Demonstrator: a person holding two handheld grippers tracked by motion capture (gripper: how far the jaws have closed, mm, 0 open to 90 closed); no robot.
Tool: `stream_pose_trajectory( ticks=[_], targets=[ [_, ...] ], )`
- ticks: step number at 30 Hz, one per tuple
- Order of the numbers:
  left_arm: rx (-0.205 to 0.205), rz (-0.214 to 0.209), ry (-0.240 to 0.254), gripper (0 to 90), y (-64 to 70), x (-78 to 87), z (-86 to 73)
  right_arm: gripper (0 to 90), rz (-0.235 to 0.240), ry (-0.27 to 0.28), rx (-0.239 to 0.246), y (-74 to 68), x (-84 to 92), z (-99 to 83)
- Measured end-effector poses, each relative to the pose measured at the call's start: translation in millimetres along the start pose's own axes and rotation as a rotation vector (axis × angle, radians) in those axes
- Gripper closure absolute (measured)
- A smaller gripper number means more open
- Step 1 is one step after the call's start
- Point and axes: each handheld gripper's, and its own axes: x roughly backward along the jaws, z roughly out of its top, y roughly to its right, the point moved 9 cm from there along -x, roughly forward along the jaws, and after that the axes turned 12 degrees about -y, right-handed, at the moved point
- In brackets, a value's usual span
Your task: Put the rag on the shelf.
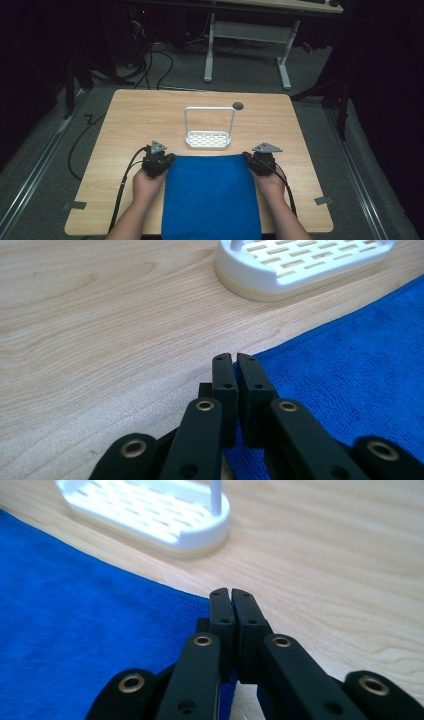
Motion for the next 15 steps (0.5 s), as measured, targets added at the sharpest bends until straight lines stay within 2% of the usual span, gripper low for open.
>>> stream_pose_trajectory(
  ticks=[4,6,8,10,15],
  targets=[
    [0.002,-0.004,0.045,87.4,3.8,8.3,3.3,89.1,0.018,0.08,-0.011,-6.4,19.9,1.6],
    [0.004,-0.011,0.081,87.4,6.2,18.0,6.1,89.1,0.023,0.101,-0.009,-7.9,25.4,2.2],
    [0.002,-0.012,0.096,87.4,7.2,21.9,6.9,89.1,0.024,0.111,-0.008,-9.0,28.6,2.6],
    [0.001,-0.013,0.14,87.4,10.0,33.3,9.1,89.1,0.024,0.145,0.001,-11.4,38.0,5.8],
    [-0.011,-0.002,0.191,87.4,12.8,46.3,13.1,89.1,0.034,0.178,-0.006,-11.9,47.7,10.1]
  ],
)
